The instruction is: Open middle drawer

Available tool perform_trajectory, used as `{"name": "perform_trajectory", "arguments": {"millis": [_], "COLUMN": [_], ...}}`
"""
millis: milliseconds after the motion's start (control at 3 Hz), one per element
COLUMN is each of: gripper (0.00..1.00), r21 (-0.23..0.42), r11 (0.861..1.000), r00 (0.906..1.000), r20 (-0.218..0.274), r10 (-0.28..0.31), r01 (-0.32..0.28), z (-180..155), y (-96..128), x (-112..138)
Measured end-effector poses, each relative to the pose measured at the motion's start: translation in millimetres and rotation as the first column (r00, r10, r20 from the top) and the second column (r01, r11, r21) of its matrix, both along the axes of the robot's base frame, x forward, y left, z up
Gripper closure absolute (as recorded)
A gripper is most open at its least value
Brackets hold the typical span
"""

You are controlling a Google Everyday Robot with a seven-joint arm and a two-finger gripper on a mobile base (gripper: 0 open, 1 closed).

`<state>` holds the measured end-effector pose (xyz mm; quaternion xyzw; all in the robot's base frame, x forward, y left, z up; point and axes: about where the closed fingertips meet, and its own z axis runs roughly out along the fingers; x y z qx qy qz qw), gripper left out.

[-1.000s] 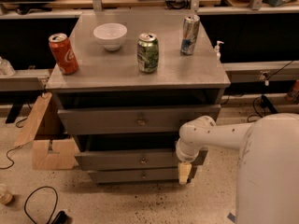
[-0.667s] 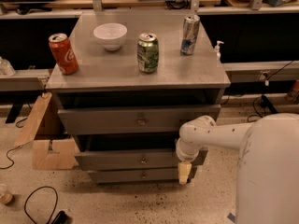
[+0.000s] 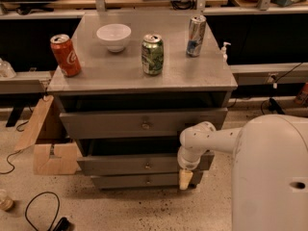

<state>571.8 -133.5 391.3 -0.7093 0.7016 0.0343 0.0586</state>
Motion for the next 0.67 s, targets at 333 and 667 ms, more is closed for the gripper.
{"name": "perform_trajectory", "arguments": {"millis": [333,667], "gripper": [0.41,0.64], "r21": [-0.008,-0.008], "r11": [1.000,1.000], "r00": [1.0000,1.0000], "r20": [-0.006,-0.006], "r10": [-0.003,-0.003], "r01": [0.003,0.003], "z": [-0.5,4.6], "y": [1.8,1.7], "x": [-3.7,-3.7]}}
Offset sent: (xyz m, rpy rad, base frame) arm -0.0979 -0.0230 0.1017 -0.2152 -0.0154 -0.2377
